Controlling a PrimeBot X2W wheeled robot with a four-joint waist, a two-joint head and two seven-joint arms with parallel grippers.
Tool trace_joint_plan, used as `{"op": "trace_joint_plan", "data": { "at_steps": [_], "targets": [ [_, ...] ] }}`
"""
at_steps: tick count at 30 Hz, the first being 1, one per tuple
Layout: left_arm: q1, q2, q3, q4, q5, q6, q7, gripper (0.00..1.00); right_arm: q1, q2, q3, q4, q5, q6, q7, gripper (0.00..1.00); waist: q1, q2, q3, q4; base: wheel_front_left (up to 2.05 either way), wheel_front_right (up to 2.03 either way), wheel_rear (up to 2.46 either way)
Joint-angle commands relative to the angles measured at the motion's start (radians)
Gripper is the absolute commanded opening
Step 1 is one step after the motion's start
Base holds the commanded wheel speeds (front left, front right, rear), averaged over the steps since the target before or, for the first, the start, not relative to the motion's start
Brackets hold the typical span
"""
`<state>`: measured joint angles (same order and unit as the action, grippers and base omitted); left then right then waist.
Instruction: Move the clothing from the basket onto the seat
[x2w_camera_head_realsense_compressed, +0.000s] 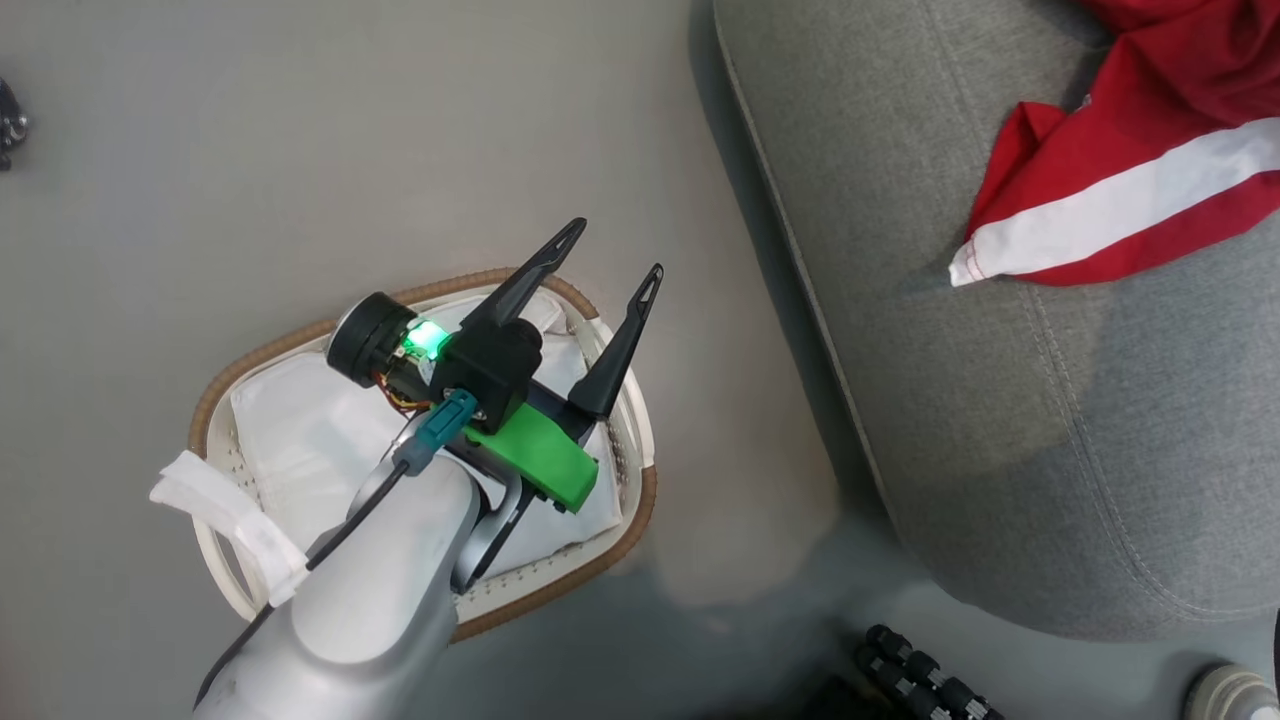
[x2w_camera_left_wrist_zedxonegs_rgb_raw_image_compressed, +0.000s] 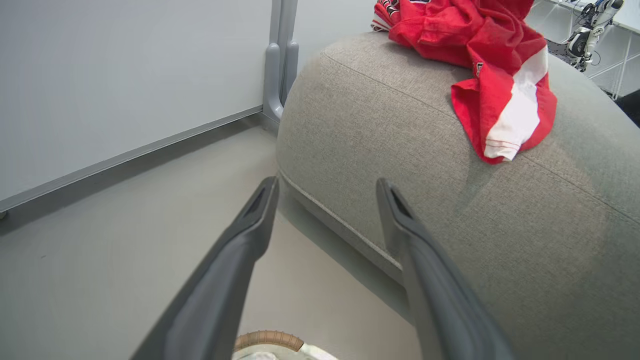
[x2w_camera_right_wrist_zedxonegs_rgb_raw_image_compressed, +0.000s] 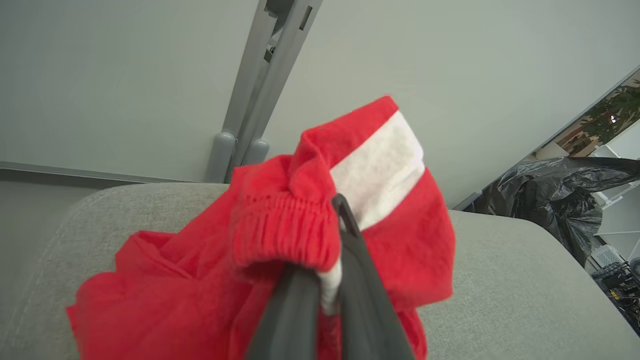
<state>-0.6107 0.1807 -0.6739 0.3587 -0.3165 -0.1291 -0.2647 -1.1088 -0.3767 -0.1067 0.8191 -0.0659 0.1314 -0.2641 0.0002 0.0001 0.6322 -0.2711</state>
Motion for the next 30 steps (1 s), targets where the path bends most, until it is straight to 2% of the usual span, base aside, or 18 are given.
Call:
{"op": "trace_joint_plan", "data": {
  "at_steps": [1,7,8,9,10,11,20,30],
  "targets": [
    [-0.019,0.011,0.007,-0.004,0.004,-0.003,0.001,1.00,0.024,0.005,-0.008,0.009,-0.010,-0.001,-0.001,0.00,-0.0002,-0.0001,0.040,0.024,0.00,0.00,0.00],
    [-0.016,0.010,0.015,0.000,0.007,-0.003,0.001,1.00,0.077,0.037,-0.021,0.016,-0.030,-0.001,-0.001,0.00,-0.0002,-0.0001,0.037,0.012,0.00,0.00,0.00],
    [-0.013,0.008,0.014,0.000,0.006,-0.003,0.001,1.00,0.087,0.041,-0.021,0.016,-0.032,-0.001,-0.001,0.08,-0.0002,-0.0001,0.034,0.010,0.00,0.00,0.00],
    [-0.009,0.006,0.014,0.001,0.004,-0.003,0.001,1.00,0.101,0.046,-0.020,0.014,-0.032,-0.001,0.000,0.22,-0.0002,-0.0001,0.027,0.007,0.00,0.00,0.00],
    [-0.005,0.004,0.015,0.001,0.001,-0.003,0.001,1.00,0.109,0.051,-0.019,0.011,-0.033,-0.001,0.000,0.84,-0.0002,-0.0001,0.021,0.005,0.00,0.00,0.00],
    [0.001,0.002,0.016,0.003,-0.002,-0.003,0.001,1.00,0.122,0.055,-0.015,0.006,-0.032,-0.001,-0.001,1.00,-0.0002,-0.0001,0.012,0.002,0.00,0.00,0.00],
    [0.063,-0.026,0.050,0.009,-0.028,-0.003,0.001,1.00,0.274,0.063,0.037,-0.051,-0.005,-0.001,-0.001,1.00,-0.0002,-0.0001,-0.119,-0.019,0.00,0.00,0.00],
    [0.167,-0.071,0.139,0.016,-0.049,-0.003,0.001,1.00,0.350,0.012,0.139,-0.091,0.028,-0.001,-0.001,1.00,-0.0002,-0.0001,-0.324,0.008,0.00,0.00,0.00]
  ]
}}
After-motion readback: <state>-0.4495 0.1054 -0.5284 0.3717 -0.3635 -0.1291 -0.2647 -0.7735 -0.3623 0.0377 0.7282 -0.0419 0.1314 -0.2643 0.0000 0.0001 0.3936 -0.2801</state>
